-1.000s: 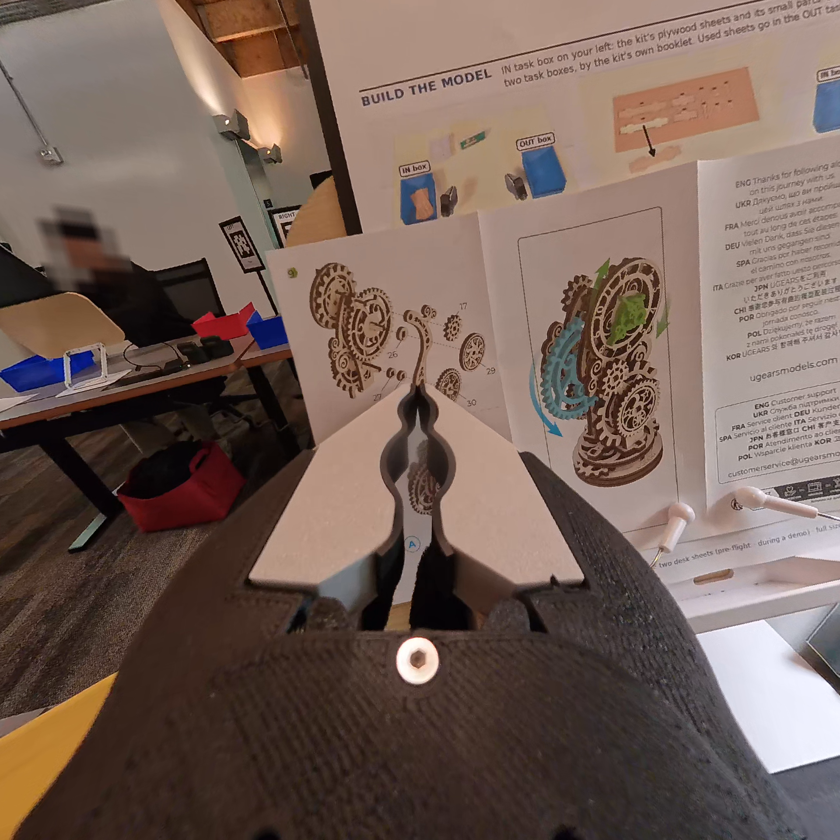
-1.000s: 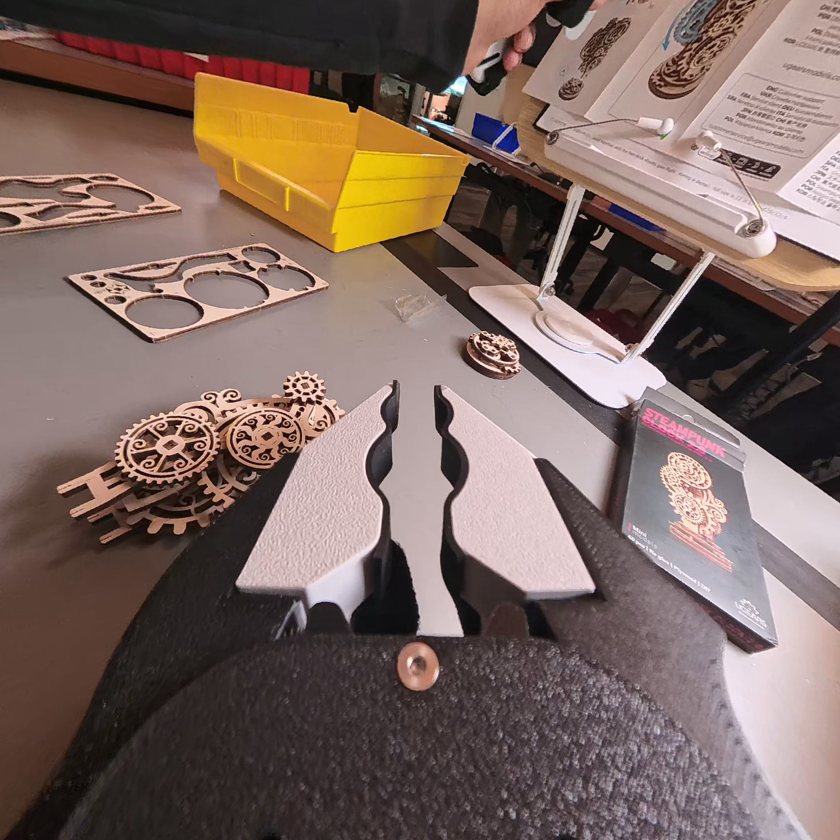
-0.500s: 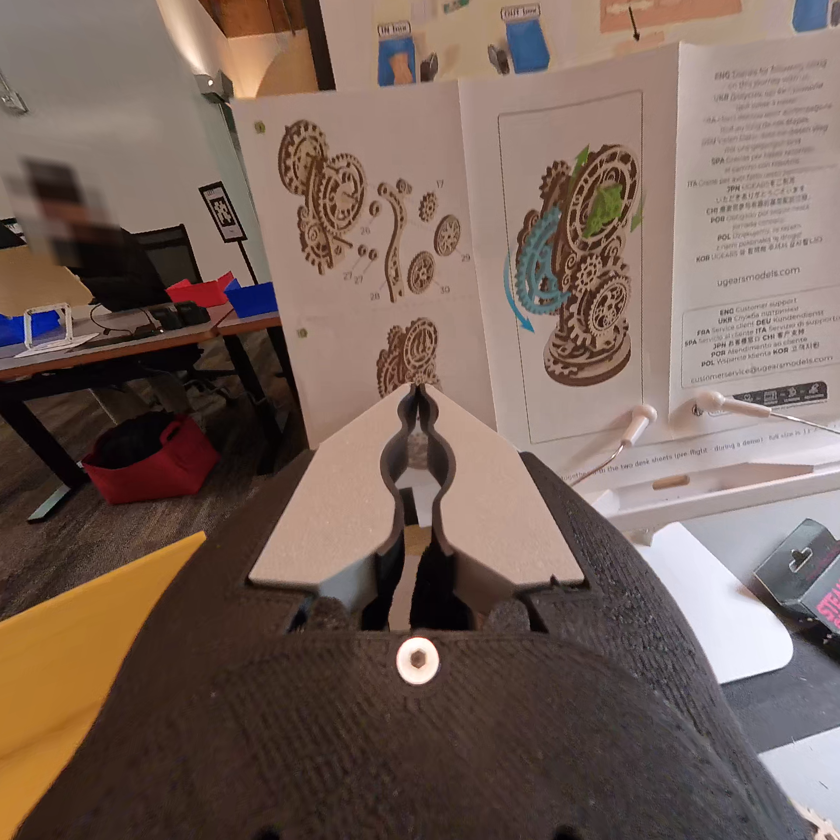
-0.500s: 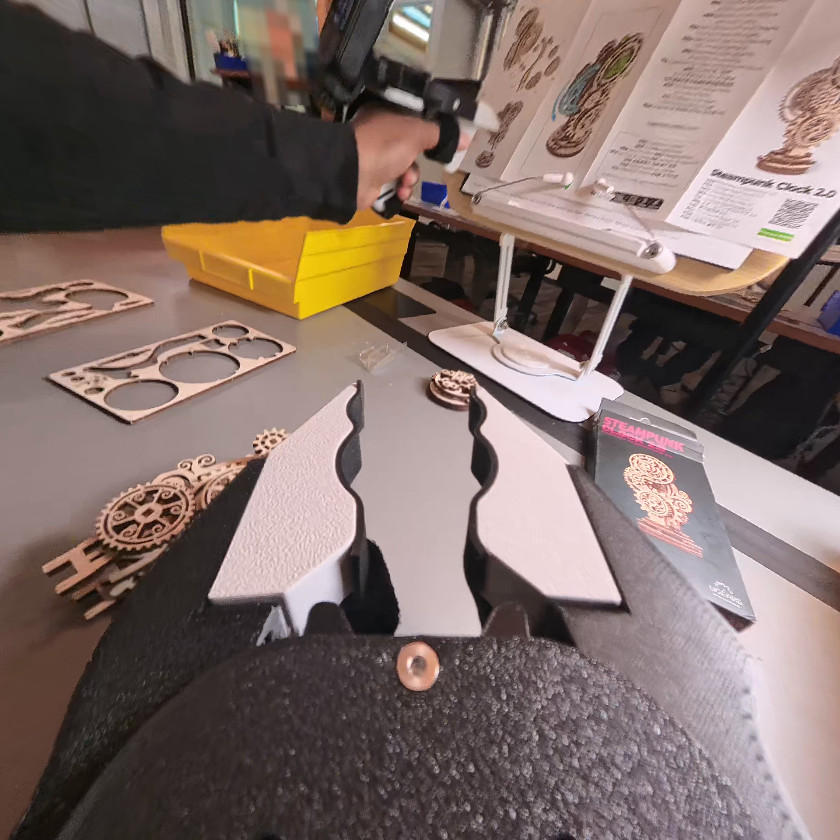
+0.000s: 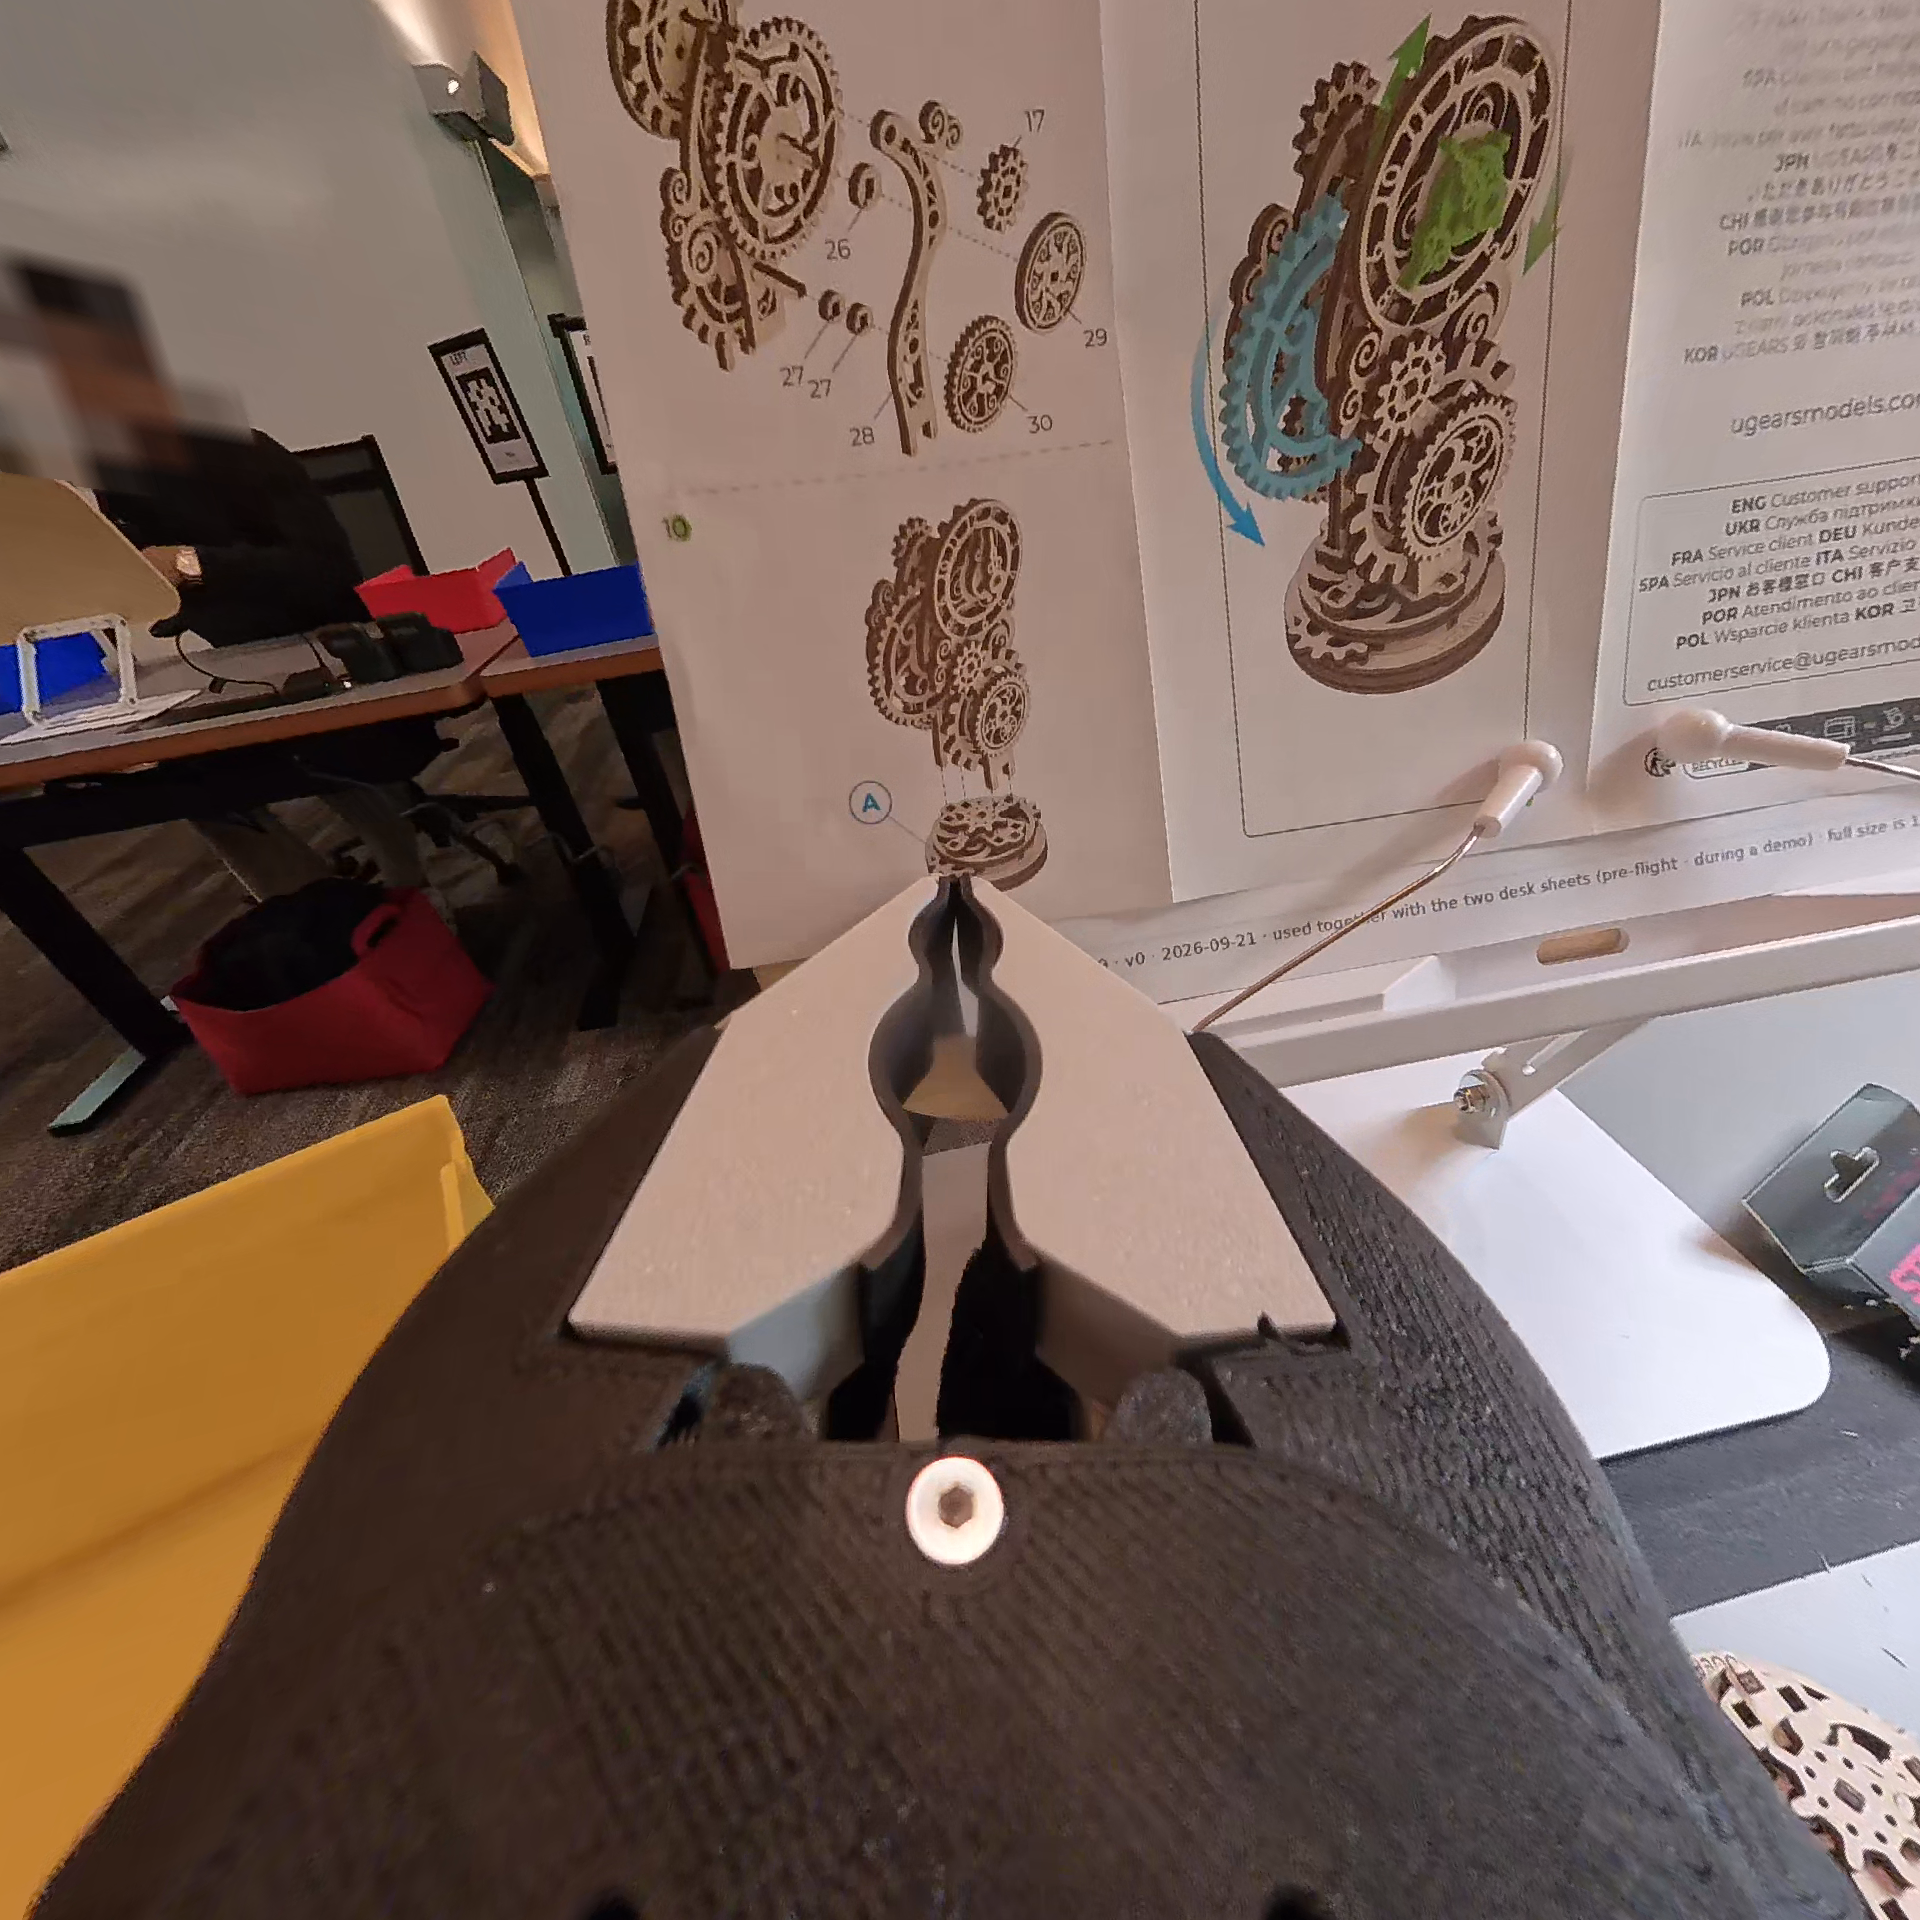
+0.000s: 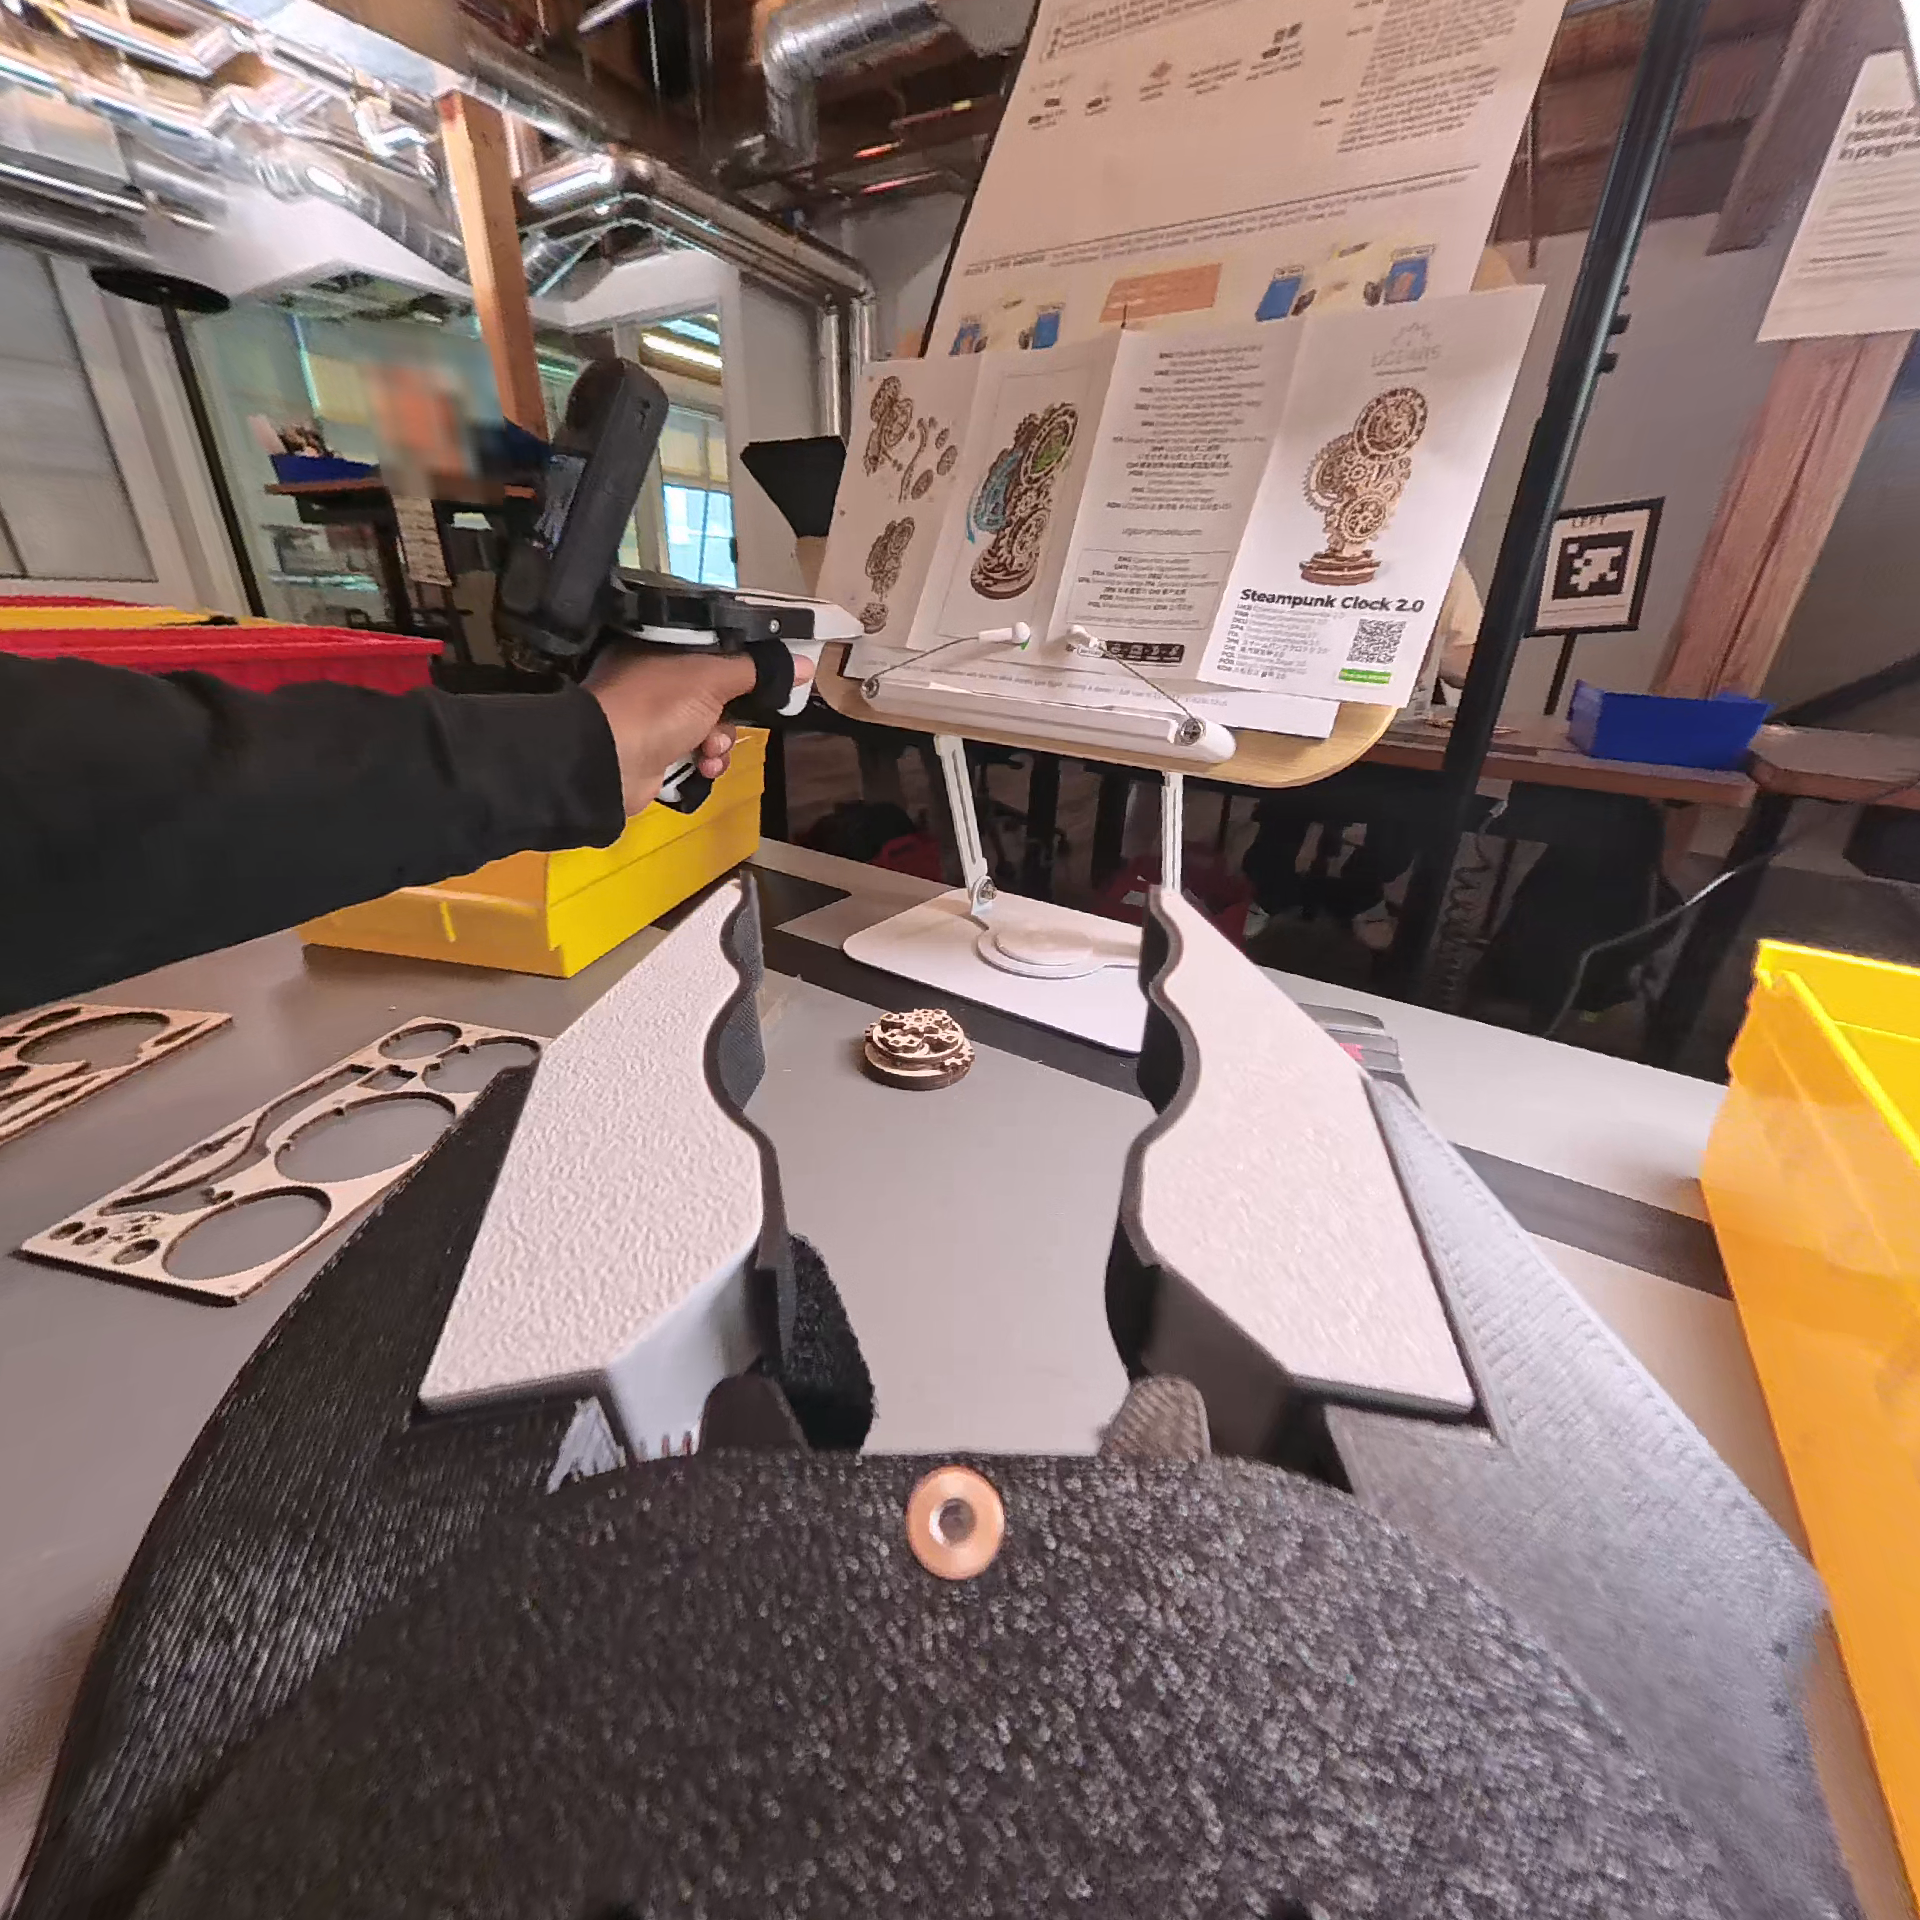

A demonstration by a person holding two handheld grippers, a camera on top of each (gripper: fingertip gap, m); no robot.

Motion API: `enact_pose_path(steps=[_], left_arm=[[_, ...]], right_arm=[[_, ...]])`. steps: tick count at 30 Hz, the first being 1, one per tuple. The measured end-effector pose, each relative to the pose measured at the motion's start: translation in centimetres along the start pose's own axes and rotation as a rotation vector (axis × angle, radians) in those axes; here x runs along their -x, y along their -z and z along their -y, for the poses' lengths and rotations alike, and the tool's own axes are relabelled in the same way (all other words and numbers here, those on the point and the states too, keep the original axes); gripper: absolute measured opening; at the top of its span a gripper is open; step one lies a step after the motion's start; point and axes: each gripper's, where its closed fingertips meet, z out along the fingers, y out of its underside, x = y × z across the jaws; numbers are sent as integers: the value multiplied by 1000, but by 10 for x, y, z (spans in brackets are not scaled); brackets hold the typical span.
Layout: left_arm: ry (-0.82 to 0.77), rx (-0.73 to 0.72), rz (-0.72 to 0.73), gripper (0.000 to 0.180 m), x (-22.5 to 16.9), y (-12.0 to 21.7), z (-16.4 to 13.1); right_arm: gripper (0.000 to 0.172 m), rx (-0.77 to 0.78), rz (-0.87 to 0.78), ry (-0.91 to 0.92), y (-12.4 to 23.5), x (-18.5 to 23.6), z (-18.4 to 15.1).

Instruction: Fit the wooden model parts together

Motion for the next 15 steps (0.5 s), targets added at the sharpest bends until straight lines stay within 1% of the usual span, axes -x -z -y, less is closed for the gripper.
enact_pose_path(steps=[7,12,15], left_arm=[[-3,6,18,0,0,-1,5],[-10,4,16,0,-3,1,-1],[-24,-2,17,0,-2,0,5]], right_arm=[[70,14,7,-26,-1,-2,-4],[68,26,6,0,-2,-2,-8],[67,33,10,6,-2,-1,-10]])
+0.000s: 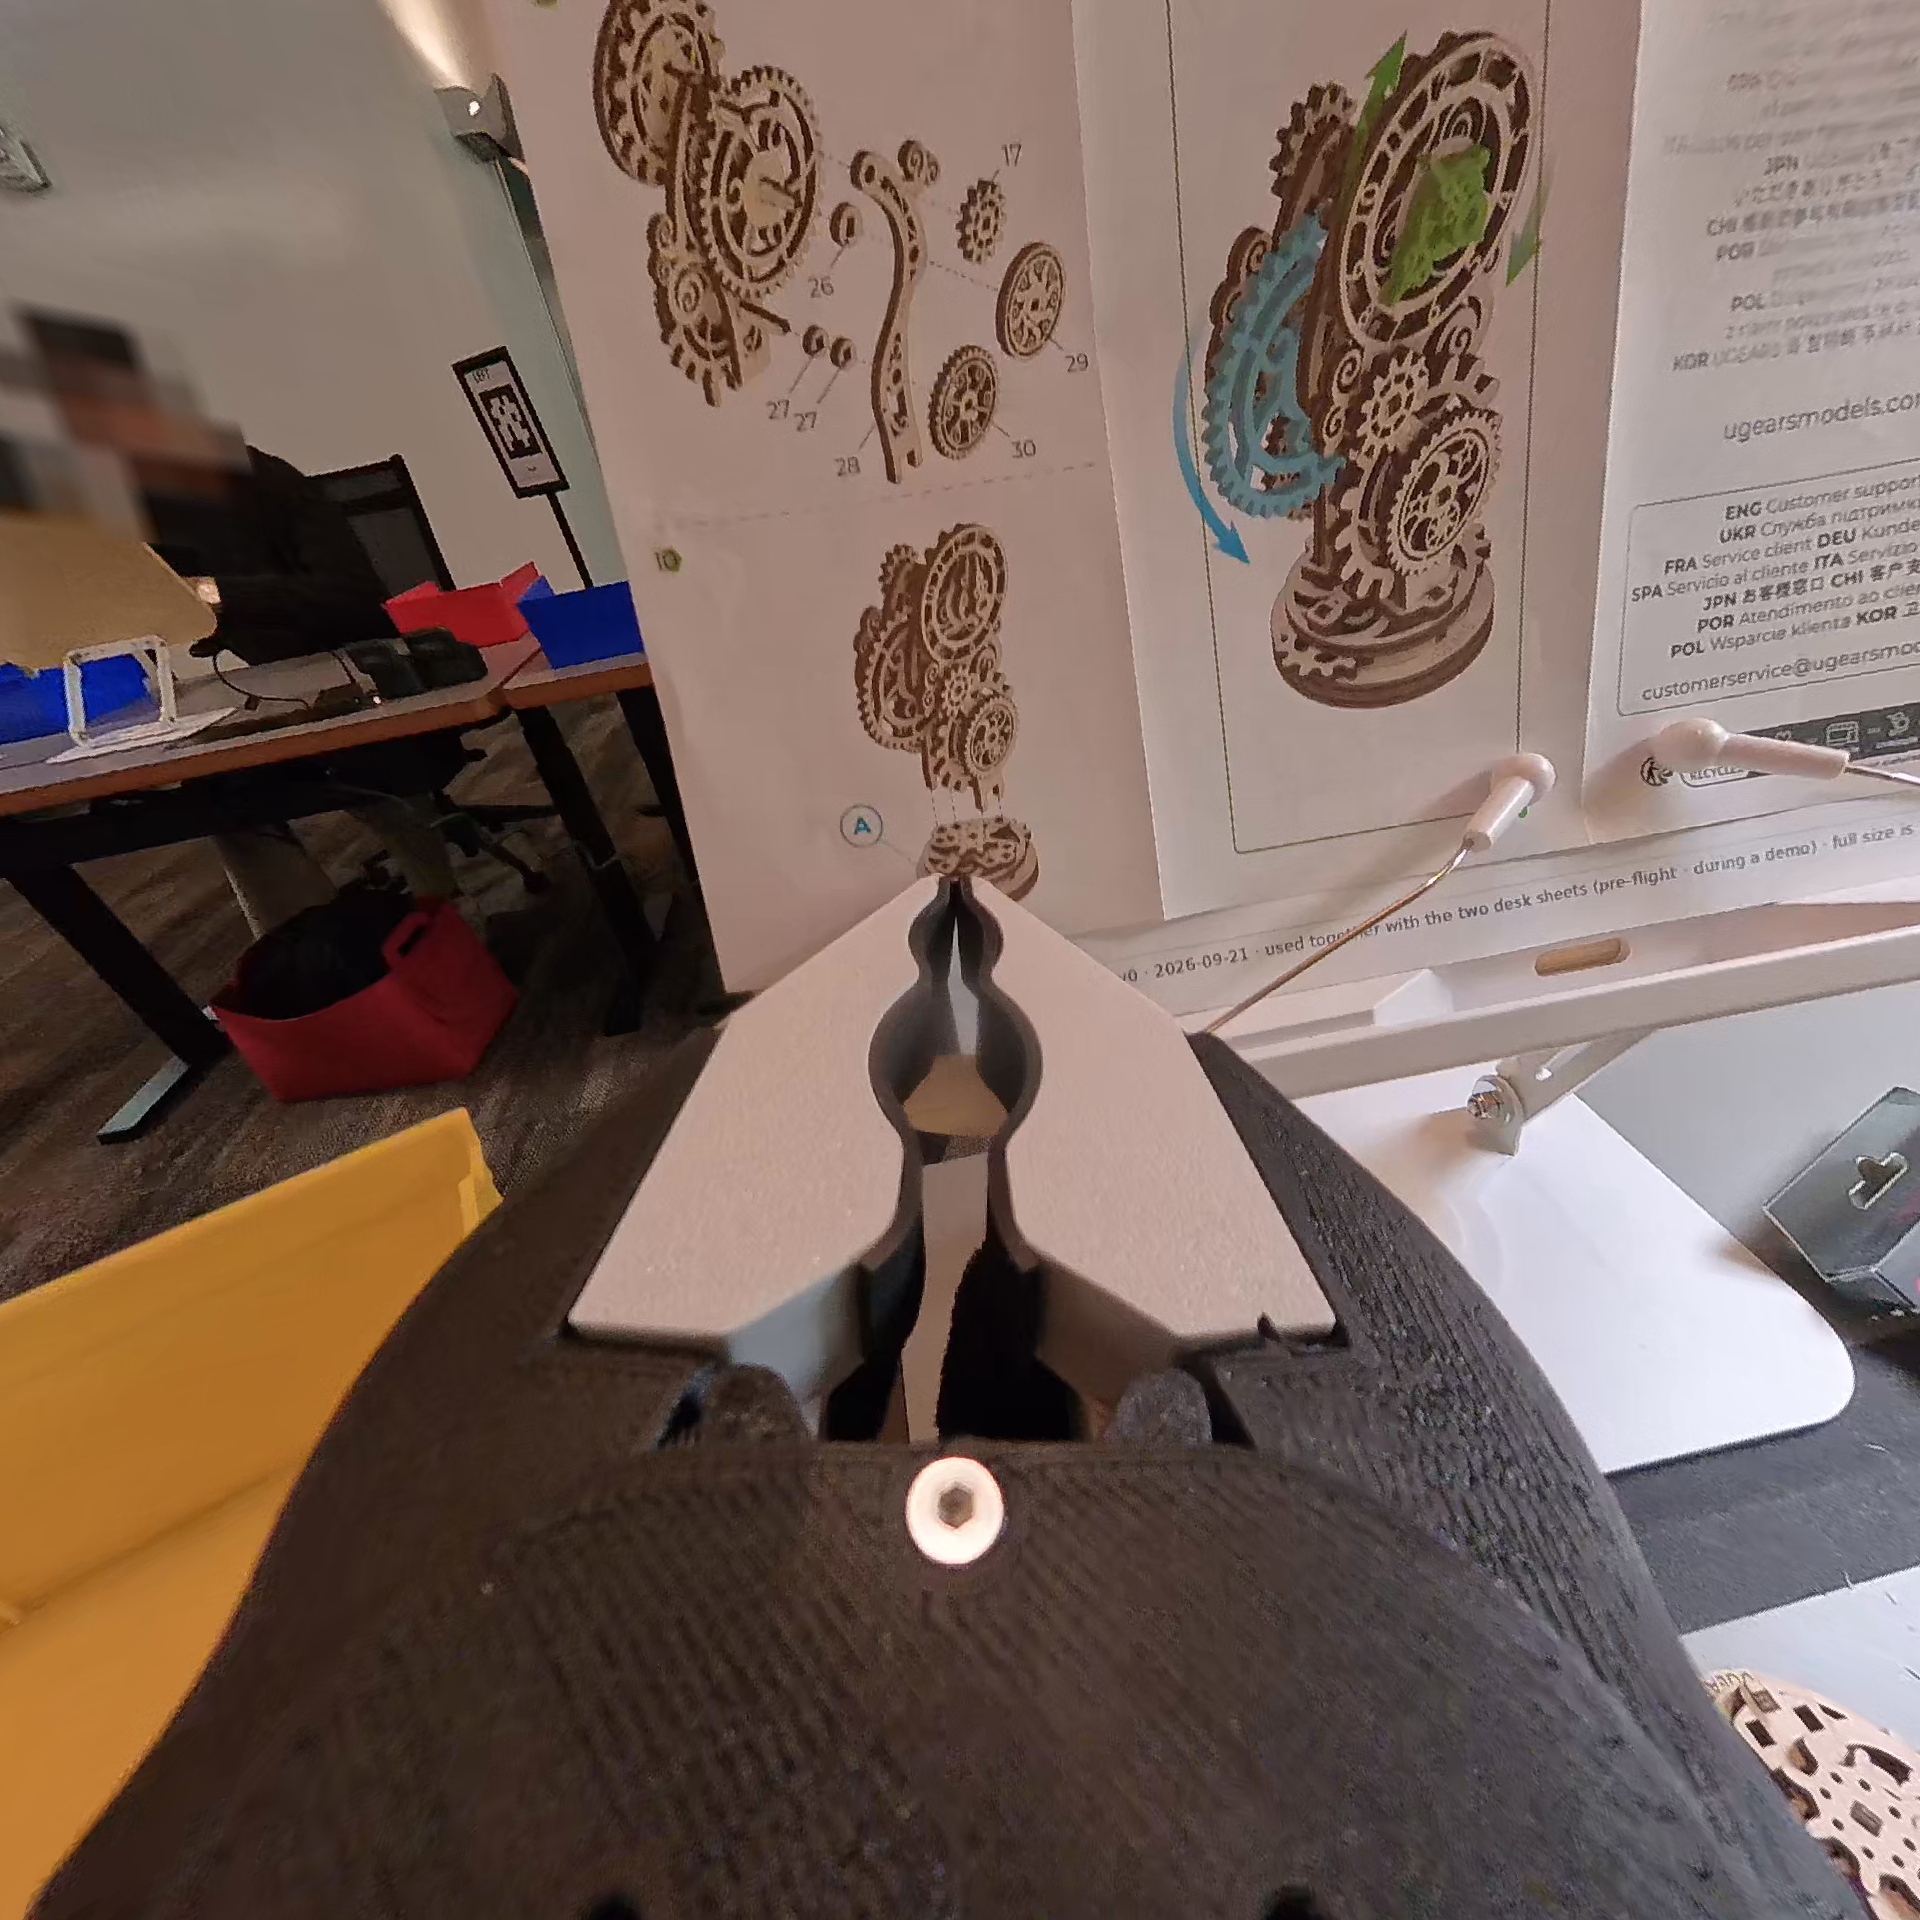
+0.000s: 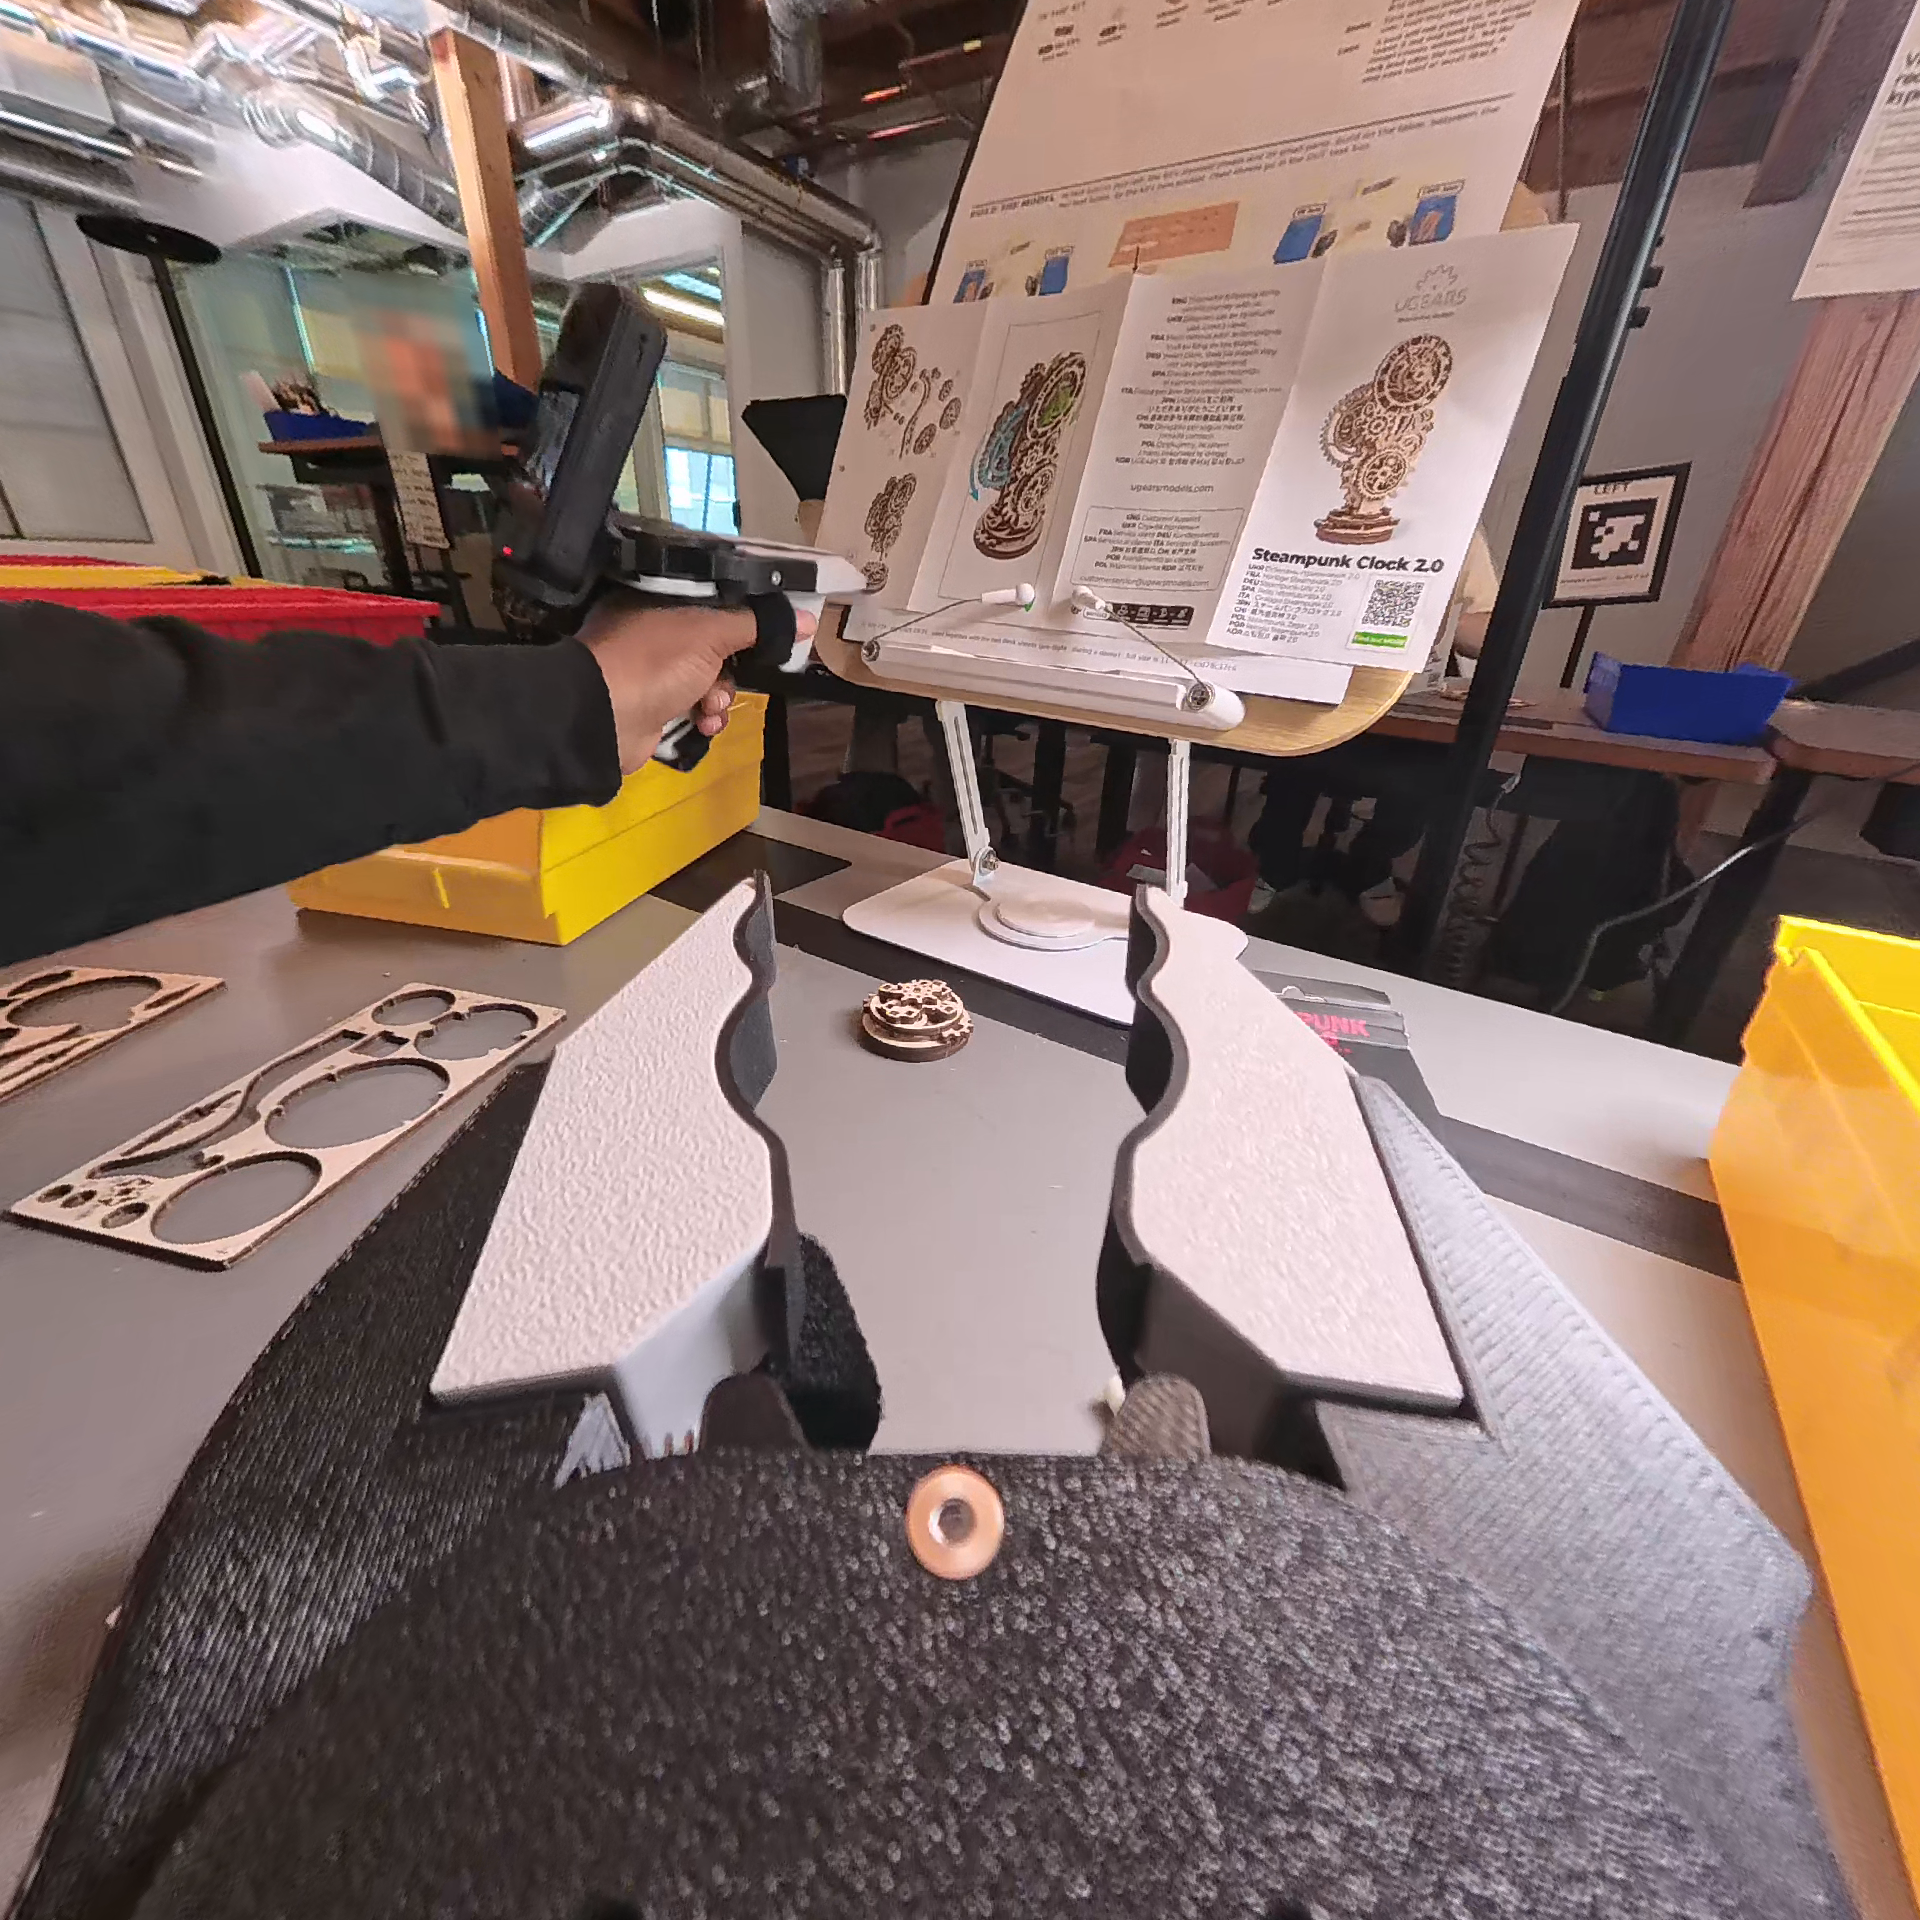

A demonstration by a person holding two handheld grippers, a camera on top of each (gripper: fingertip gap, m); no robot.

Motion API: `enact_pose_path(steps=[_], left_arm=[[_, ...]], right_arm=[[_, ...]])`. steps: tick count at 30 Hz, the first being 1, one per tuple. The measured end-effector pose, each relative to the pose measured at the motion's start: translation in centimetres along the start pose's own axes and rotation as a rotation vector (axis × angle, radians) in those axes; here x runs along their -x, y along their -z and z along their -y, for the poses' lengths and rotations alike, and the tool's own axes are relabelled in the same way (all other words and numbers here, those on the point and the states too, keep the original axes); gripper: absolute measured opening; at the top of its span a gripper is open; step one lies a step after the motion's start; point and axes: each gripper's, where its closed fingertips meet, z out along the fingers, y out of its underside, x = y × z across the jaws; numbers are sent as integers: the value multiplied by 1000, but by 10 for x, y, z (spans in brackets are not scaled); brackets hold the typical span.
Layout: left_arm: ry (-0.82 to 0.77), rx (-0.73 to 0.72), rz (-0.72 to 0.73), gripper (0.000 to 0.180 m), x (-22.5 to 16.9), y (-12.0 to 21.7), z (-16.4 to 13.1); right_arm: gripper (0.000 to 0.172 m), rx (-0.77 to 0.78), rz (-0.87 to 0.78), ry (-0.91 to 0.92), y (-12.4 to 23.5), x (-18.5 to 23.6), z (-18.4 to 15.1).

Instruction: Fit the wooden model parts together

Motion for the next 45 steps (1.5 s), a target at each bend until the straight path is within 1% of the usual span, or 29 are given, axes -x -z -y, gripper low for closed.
enact_pose_path(steps=[6,10,13,16,20,22,25,28,30,33,40,42,45], left_arm=[[-35,-6,-3,0,4,-6,18],[-4,9,-21,0,2,-6,7],[-20,0,-25,0,-1,-4,1],[-25,17,-34,0,-1,-4,1],[-60,18,-53,0,-3,-6,12],[-51,31,-43,0,-3,-5,13],[7,32,-10,0,-1,0,7],[-20,23,17,0,-1,3,-4],[-12,45,18,0,-2,2,-12],[9,49,14,0,-2,1,-12],[-34,54,7,0,-3,2,-10],[-61,13,-39,0,-20,5,2],[-80,-25,-144,0,-60,10,20]], right_arm=[[64,19,12,27,-2,3,-6],[63,19,5,31,-1,1,-6],[63,18,3,32,-1,0,-5],[63,25,7,35,-1,2,-7],[62,27,9,46,-2,2,-8],[62,29,10,46,-2,2,-9],[62,35,14,41,-2,2,-10],[61,36,17,42,-2,3,-10],[61,38,19,44,-2,4,-11],[60,41,20,46,-3,4,-11],[60,47,24,46,-3,4,-13],[60,47,25,47,-3,4,-14],[60,52,25,47,-4,4,-15]])
